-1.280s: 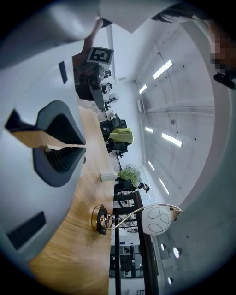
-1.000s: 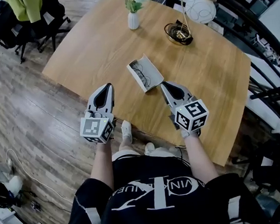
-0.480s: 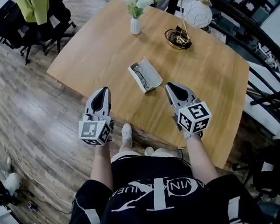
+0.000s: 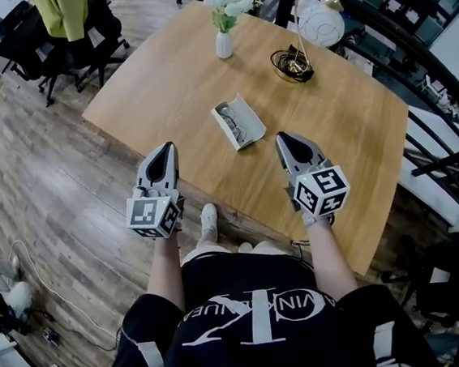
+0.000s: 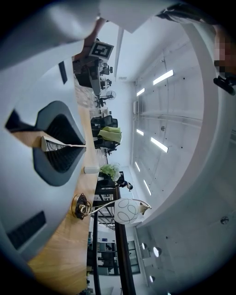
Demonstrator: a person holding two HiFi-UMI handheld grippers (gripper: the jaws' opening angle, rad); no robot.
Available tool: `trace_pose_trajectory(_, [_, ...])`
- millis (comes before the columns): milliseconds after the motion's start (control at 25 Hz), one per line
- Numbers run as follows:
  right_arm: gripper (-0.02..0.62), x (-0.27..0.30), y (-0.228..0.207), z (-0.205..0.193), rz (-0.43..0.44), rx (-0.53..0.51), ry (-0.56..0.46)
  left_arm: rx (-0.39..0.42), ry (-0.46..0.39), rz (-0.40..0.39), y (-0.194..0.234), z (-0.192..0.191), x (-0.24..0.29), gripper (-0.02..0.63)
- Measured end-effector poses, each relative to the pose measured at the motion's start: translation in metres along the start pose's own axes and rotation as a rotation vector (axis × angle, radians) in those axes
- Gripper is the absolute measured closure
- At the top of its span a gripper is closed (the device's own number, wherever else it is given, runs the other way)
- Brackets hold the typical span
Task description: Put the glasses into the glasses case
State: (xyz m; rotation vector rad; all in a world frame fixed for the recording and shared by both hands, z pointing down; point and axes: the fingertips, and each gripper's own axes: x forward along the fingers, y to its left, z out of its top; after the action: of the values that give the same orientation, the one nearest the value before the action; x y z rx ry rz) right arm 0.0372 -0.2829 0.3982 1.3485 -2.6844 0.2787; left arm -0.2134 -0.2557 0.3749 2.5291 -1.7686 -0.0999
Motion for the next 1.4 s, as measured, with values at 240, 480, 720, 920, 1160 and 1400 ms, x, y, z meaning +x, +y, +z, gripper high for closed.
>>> trace_pose_trajectory(240, [0.565,-0.007,0.0,0.003,-0.005,0.003,-0.014,0.005,-0.004,0.006,-0.003,0.004,-0.007,0.591])
trace_pose_trajectory(480, [0.565,-0.015,0.0,0.003,-0.012,0.016,-0.022,0.016,-0.004,0.02,0.0,0.003,-0.017,0.591])
trace_pose_trajectory(720, [0.565,-0.021,0.0,0.006,-0.015,0.015,-0.034,0.021,-0.014,0.033,0.0,0.008,-0.025,0.591])
trace_pose_trajectory(920, [0.565,-0.025,0.003,0.006,-0.011,0.014,-0.042,0.022,-0.018,0.039,-0.002,0.009,-0.031,0.591])
trace_pose_trajectory(1160, [0.565,-0.027,0.003,0.007,-0.005,0.013,-0.043,0.029,-0.029,0.059,0.001,0.01,-0.038,0.591])
trace_pose_trajectory(1400, [0.565,-0.028,0.004,0.006,0.002,0.022,-0.048,0.021,-0.034,0.067,0.0,0.013,-0.042,0.591])
